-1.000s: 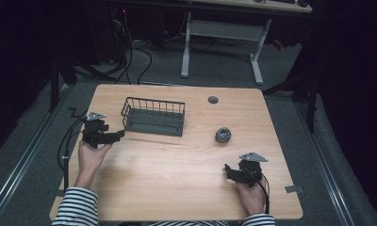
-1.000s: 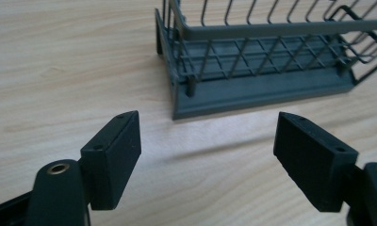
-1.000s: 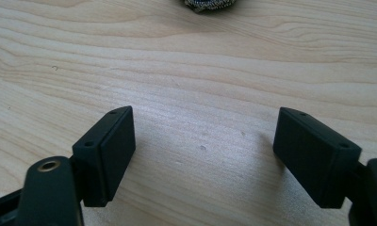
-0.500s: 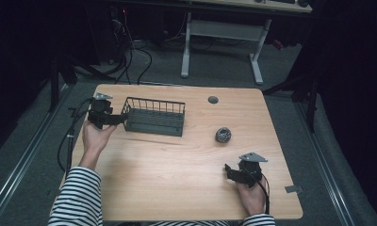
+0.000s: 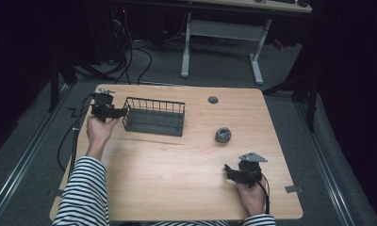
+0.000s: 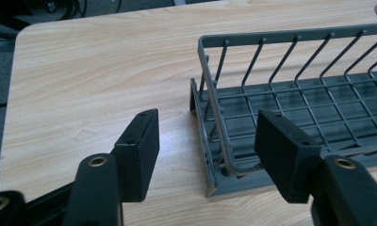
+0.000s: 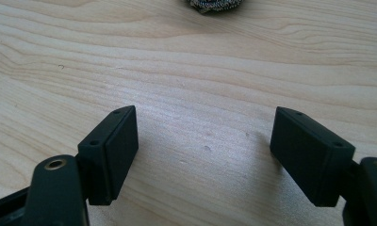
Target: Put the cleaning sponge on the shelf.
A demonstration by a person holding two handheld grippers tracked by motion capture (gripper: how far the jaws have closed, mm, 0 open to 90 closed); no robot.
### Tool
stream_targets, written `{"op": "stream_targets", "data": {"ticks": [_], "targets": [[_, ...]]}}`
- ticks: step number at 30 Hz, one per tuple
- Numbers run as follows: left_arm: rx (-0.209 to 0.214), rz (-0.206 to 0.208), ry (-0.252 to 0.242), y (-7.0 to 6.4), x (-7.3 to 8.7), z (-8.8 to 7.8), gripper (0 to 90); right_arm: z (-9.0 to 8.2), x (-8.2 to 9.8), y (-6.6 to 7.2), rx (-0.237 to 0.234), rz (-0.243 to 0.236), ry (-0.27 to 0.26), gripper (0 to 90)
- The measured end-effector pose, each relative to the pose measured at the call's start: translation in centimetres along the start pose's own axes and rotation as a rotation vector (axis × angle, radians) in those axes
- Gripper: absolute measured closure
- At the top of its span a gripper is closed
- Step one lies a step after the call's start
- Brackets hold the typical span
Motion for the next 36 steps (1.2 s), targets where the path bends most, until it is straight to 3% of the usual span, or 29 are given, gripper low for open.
{"op": "stream_targets", "data": {"ticks": [10,16,27,36], "targets": [[0.031,-0.040,0.009,-0.1,0.3,0.7,57.1,0.0,0.0,0.0,-0.001,0.001,0.001,24.0],[0.054,-0.035,0.007,-0.3,0.3,0.7,67.3,0.0,0.0,0.0,-0.001,0.001,0.001,24.0],[0.065,0.000,0.019,-0.8,0.5,0.6,79.1,0.0,0.0,0.0,-0.001,0.001,0.001,24.0],[0.076,0.035,0.034,-1.8,0.9,0.0,79.7,0.0,0.0,0.0,-0.002,0.001,0.001,23.9]]}}
Point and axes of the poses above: each handheld gripper's, and its own axes: z roughly forward along the jaws, x roughly out of its underside, y roughly to its left, the point moved 8 cm from there along z, roughly forward along the jaws, and after that the axes turned 12 degrees about -y, right-handed, at the moved point
